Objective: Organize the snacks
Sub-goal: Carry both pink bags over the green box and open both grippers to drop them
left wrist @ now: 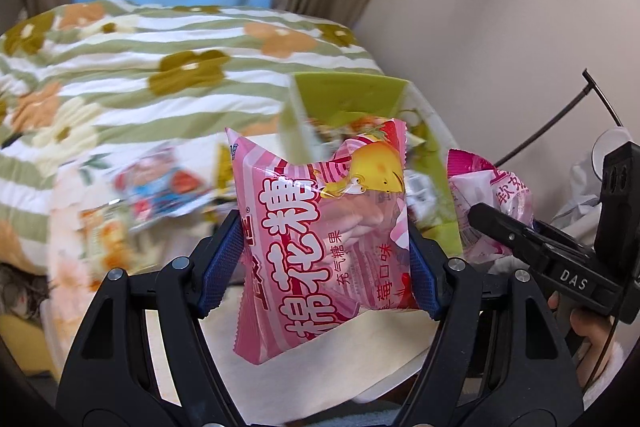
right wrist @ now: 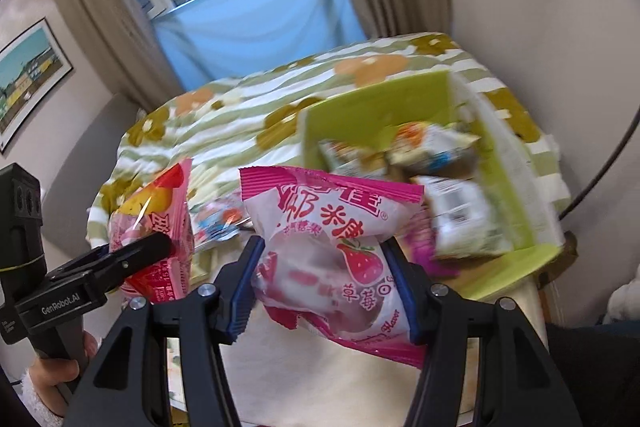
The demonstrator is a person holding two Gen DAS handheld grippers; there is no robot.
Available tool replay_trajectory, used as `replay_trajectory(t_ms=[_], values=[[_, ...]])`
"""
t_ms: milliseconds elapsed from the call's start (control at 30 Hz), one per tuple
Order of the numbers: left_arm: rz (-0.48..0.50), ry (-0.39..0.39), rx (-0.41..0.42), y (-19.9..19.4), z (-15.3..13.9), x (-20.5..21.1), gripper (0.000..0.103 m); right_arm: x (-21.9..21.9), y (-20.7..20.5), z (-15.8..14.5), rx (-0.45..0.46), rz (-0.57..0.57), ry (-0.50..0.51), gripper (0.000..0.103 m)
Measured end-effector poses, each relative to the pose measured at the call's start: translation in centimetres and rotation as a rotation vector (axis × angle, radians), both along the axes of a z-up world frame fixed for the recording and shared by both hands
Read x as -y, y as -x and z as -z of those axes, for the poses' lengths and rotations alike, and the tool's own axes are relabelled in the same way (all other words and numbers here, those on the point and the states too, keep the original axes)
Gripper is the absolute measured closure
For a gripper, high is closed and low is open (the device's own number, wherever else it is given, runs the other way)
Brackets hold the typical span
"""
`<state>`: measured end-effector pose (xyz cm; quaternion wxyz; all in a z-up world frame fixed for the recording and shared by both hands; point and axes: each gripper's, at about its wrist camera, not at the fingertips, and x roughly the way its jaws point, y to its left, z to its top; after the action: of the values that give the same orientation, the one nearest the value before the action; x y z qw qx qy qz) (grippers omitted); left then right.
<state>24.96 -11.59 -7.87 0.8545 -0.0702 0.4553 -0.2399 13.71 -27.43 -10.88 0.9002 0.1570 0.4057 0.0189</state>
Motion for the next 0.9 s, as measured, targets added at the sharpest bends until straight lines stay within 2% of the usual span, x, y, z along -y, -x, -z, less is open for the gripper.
replay_trajectory(t_ms=[167,333,400,433,467,500,600,767,900], values=[[0.028,-0.014,-0.014,-2.0,1.2,7.0,0.032,5.9,-0.3,0.1,-0.003,0.035,-0.002,0.049],[0.017,-0.025,-0.047,-3.5,3.5,11.5,0.032,9.9,-1.5,0.9,-0.019,0.028,-0.009,0.049],[0.003,-0.024,-0.064,-3.7,4.5,12.5,0.019,11.1,-2.1,1.4,-0.028,0.015,-0.01,0.049],[-0.007,-0.03,-0.067,-3.5,5.0,12.7,0.015,11.5,-2.2,1.5,-0.03,0.007,-0.01,0.049],[-0.021,-0.039,-0.07,-3.8,5.3,13.0,0.005,11.9,-2.4,1.7,-0.032,-0.003,-0.007,0.049],[-0.044,-0.043,-0.074,-3.6,5.7,13.1,0.001,12.4,-2.6,1.9,-0.034,-0.015,-0.005,0.049],[-0.089,-0.019,-0.094,-2.8,6.1,12.3,0.0,13.4,-3.2,2.5,-0.043,-0.043,-0.009,0.049],[-0.163,-0.04,-0.095,-0.9,6.1,10.3,0.0,14.0,-3.9,3.3,-0.044,-0.098,-0.046,0.049],[-0.193,-0.057,-0.1,0.5,6.0,9.2,0.0,13.2,-4.0,3.6,-0.051,-0.142,-0.035,0.049]])
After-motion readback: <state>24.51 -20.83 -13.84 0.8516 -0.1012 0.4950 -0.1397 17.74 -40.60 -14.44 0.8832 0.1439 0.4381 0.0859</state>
